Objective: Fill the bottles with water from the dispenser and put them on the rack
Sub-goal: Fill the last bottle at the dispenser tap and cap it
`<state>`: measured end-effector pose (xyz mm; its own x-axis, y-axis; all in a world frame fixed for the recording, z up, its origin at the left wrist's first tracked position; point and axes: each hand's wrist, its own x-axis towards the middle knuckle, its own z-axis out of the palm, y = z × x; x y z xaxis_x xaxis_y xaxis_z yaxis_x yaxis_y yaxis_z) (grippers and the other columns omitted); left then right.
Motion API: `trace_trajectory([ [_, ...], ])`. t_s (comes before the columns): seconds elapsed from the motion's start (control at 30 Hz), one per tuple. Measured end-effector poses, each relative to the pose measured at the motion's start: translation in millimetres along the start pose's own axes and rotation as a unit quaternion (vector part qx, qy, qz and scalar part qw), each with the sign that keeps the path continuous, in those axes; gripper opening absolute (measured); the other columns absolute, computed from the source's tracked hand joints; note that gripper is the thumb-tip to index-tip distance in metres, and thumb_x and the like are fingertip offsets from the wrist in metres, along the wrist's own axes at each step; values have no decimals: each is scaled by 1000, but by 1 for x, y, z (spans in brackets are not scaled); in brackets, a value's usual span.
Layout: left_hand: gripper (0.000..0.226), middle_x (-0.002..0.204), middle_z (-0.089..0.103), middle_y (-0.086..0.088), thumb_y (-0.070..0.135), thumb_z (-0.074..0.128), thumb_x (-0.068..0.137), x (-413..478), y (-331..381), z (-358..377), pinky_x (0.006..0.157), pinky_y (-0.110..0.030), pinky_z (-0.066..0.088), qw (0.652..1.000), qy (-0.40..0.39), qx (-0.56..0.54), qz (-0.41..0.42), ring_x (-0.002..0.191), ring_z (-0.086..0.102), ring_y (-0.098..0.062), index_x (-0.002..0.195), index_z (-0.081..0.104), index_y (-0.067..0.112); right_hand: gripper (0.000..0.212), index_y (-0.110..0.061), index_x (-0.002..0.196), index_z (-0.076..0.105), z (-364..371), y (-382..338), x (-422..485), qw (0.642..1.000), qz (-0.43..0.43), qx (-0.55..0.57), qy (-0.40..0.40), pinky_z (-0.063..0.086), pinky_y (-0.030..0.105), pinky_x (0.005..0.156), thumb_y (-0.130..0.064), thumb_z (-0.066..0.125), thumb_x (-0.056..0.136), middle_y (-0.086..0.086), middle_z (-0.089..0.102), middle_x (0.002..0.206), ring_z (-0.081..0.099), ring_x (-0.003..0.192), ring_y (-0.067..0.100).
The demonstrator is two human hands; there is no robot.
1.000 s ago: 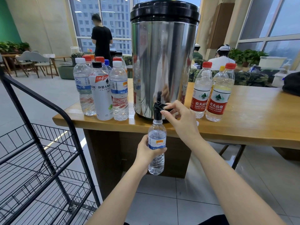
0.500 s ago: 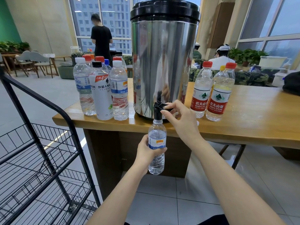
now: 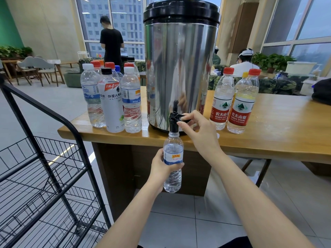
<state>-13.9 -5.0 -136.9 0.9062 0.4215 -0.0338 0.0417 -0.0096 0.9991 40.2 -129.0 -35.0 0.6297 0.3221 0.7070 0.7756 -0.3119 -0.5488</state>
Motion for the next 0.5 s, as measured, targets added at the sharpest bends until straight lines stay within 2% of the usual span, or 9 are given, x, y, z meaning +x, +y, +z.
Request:
trace_trajectory([
  [0.2,67,125,62,3,7,85,71,0,0,1,89,-29,47,1000,2,2,0,116,57,-14,127,52,25,22,-19,99,63,0,-1,0,1000,-2,2,0,54,40,73,-39,62,90,-7,66,94,61,84,8],
  [0.37,68,126,62,3,7,85,71,0,0,1,95,-34,48,1000,3,10,-3,118,57,-16,128,52,24,22,-19,99,62,0,0,0,1000,0,3,-2,54,40,73,-39,62,90,-7,66,93,60,84,8],
  [0.5,69,126,62,2,7,85,71,0,1,0,91,-31,48,1000,-1,3,-3,118,57,-16,130,52,22,23,-20,99,63,0,-1,0,1000,1,2,-2,54,40,74,-40,62,90,-7,66,94,60,84,7],
])
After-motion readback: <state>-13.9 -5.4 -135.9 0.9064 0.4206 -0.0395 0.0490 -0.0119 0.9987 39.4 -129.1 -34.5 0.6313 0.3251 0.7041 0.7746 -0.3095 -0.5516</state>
